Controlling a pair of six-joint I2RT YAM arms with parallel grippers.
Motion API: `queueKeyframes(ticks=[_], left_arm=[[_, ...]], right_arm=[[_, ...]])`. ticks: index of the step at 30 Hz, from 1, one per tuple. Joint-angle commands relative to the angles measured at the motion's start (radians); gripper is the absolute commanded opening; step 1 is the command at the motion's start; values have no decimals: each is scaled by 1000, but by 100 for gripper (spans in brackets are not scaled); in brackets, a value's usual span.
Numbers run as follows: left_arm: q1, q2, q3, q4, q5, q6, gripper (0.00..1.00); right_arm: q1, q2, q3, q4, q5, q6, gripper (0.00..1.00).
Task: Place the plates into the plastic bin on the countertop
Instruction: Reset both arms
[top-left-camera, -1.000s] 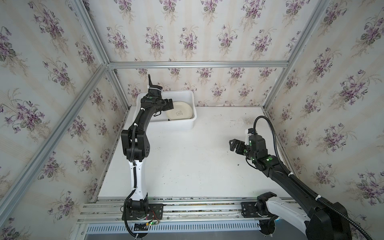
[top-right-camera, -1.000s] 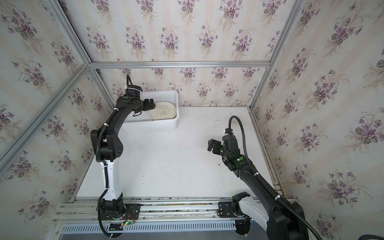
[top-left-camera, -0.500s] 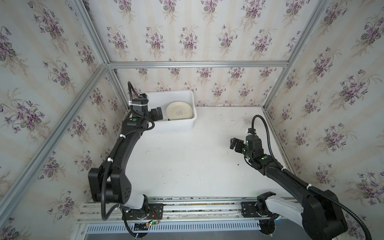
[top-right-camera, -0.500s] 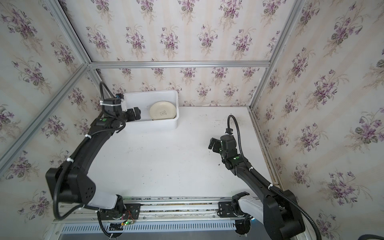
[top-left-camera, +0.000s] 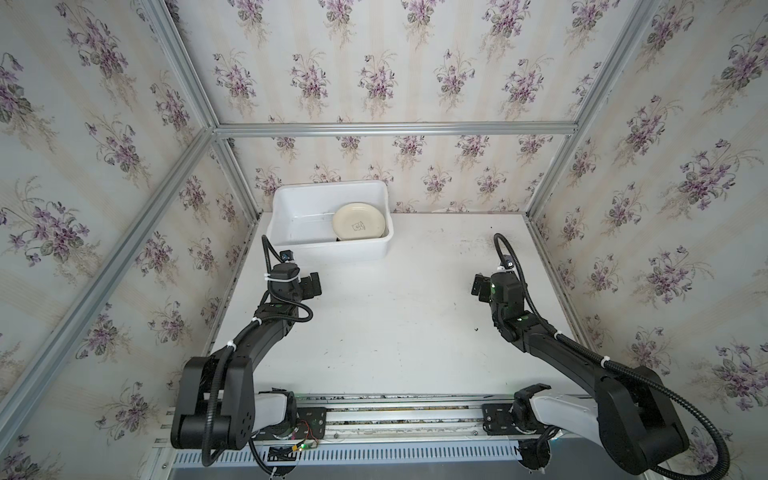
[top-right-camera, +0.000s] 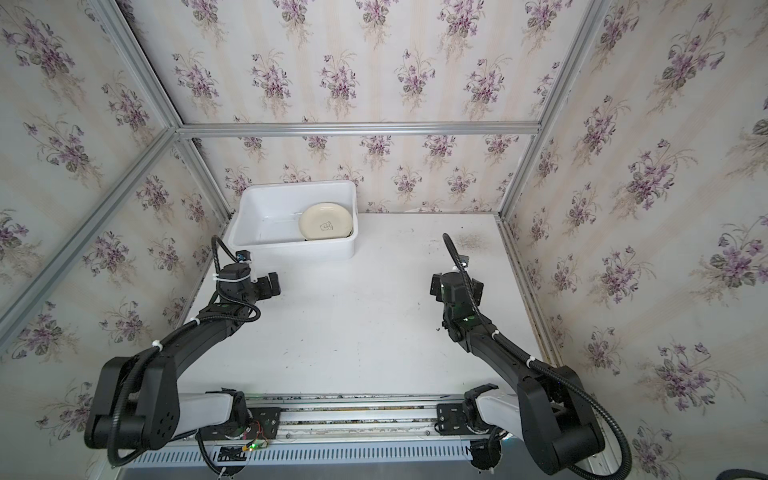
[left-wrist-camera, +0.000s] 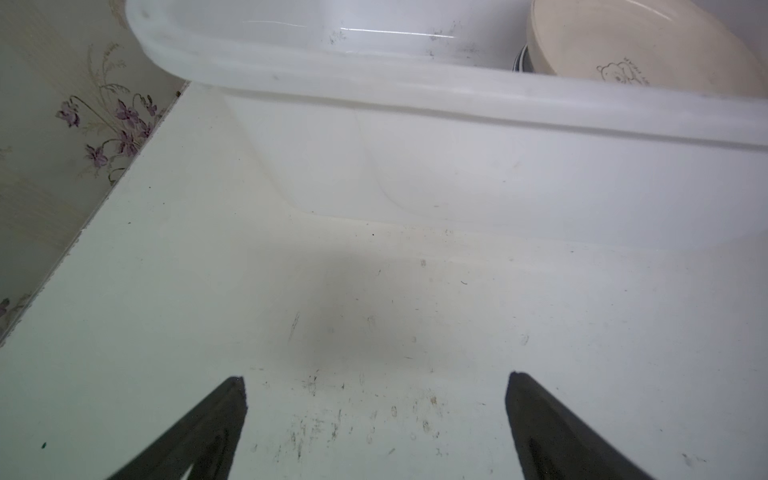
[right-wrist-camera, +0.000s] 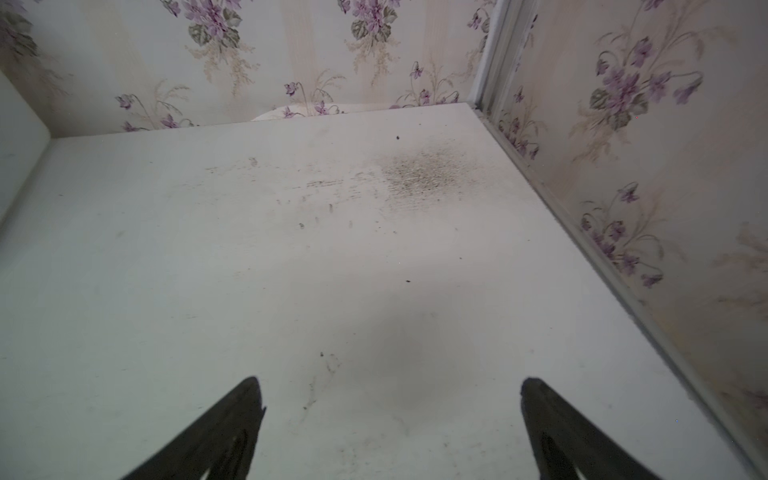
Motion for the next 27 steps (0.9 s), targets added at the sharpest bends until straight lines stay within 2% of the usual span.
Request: queueKeyframes(ticks=[1, 3, 7, 10, 12, 18, 20, 22, 24, 26, 27], left_arm=[[3, 29, 6, 150, 25, 35, 100], [3, 36, 4, 161, 31, 55, 100], [26, 17, -54, 271, 27, 75, 100], [47, 10, -109, 388, 41, 75, 100], [49, 10, -95, 358, 42, 74, 100], [49, -44, -194, 490, 44, 75, 100], [49, -46, -200, 497, 50, 78, 100], [47, -47, -211, 516, 61, 87, 100], [28, -51, -265, 613, 64, 111, 100], [27, -18, -317, 748, 61, 112, 100], [26, -12, -320, 755, 69, 115, 100]], right_arm=[[-7, 16, -68, 244, 159, -199, 99], [-28, 20, -110, 301, 178, -207, 99], [-81, 29, -176, 409, 84, -152, 99], [-94, 94, -180, 497, 68, -165, 99], [-97, 143, -176, 566, 60, -186, 99], [-111, 313, -152, 765, 33, -217, 99], [-117, 276, -111, 610, 2, -185, 100], [-131, 298, -112, 645, -9, -185, 99], [-134, 284, -106, 605, -27, -178, 99], [-144, 292, -118, 642, -49, -181, 99], [-145, 289, -118, 638, -56, -181, 99]])
